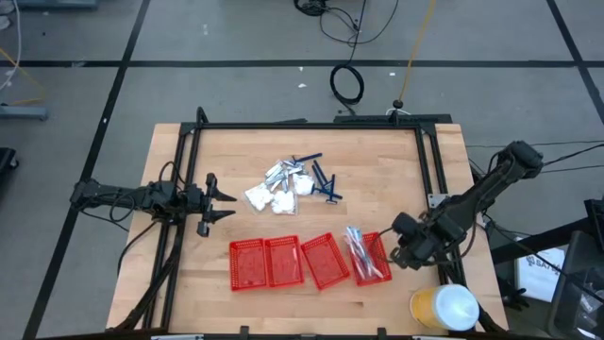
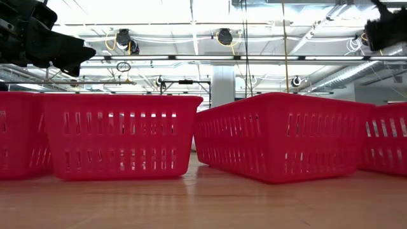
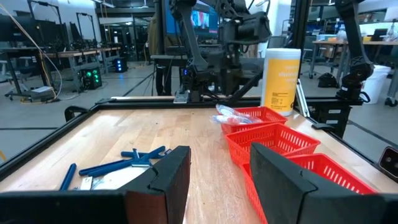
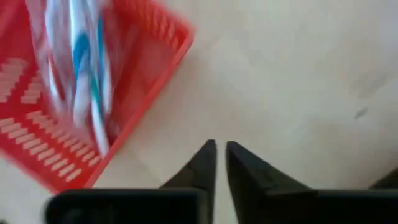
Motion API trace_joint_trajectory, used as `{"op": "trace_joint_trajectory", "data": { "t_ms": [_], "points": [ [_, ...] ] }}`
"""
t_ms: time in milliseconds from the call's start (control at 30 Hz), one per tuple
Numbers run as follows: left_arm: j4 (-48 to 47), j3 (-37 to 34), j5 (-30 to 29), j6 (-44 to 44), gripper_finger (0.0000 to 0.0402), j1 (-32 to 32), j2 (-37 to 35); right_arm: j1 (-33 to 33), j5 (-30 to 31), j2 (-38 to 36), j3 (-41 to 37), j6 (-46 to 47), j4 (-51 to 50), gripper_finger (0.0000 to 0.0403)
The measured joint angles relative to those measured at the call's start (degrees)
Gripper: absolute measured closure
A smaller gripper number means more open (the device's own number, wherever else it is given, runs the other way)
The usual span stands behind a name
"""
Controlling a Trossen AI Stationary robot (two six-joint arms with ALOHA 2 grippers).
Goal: Pick & Place Travel size toiletries
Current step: Adjust the right red bin
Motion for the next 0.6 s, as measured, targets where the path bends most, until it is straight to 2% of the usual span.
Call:
{"op": "trace_joint_trajectory", "data": {
  "t_ms": [200,367,600],
  "points": [
    [0.0,0.0,0.0,0.0,0.0236,0.0,0.0,-1.1,-5.0,3.3,-4.5,-1.4,12.1,0.0389],
    [0.0,0.0,0.0,0.0,0.0236,0.0,0.0,-1.1,-4.9,4.5,-6.0,-4.1,20.6,0.0401],
    [0.0,0.0,0.0,0.0,0.0236,0.0,0.0,-1.2,-3.0,4.5,-6.1,-4.5,24.8,0.0402]
  ]
}}
